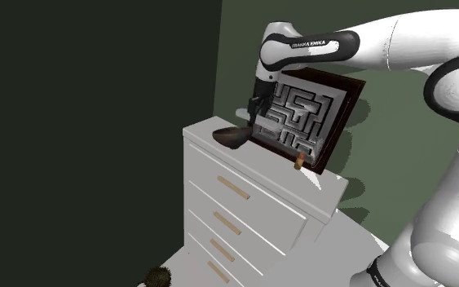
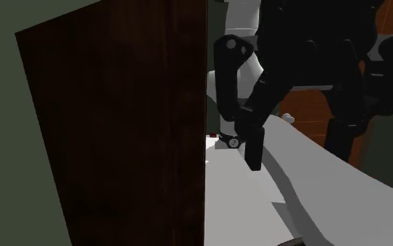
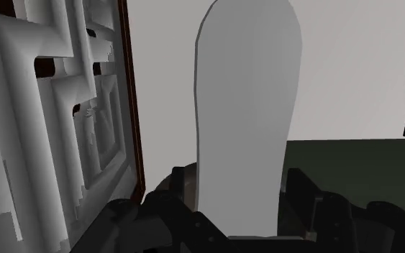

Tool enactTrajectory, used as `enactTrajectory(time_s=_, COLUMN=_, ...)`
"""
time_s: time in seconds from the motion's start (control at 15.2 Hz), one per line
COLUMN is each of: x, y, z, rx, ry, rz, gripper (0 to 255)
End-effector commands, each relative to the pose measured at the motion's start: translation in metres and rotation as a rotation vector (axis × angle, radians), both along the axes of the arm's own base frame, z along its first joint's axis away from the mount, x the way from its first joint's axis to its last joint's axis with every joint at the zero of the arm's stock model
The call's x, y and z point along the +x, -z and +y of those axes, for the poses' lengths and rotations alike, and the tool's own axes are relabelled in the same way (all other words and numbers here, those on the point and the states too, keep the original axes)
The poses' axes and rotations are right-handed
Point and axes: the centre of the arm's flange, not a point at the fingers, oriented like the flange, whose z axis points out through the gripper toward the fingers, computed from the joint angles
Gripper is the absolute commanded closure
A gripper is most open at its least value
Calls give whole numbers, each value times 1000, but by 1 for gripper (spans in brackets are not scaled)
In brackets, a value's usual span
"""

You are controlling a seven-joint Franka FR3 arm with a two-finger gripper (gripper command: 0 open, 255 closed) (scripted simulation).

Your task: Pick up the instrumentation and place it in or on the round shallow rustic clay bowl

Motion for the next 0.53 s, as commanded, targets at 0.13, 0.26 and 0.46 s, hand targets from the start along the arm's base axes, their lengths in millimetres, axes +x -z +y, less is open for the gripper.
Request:
enactTrajectory(time_s=0.13, x=47, y=-1, z=27, rx=0, ry=1, rz=-1, gripper=255)
enactTrajectory(time_s=0.26, x=74, y=-2, z=42, rx=0, ry=1, rz=-1, gripper=255)
enactTrajectory(time_s=0.46, x=74, y=14, z=42, rx=0, ry=1, rz=-1, gripper=255)
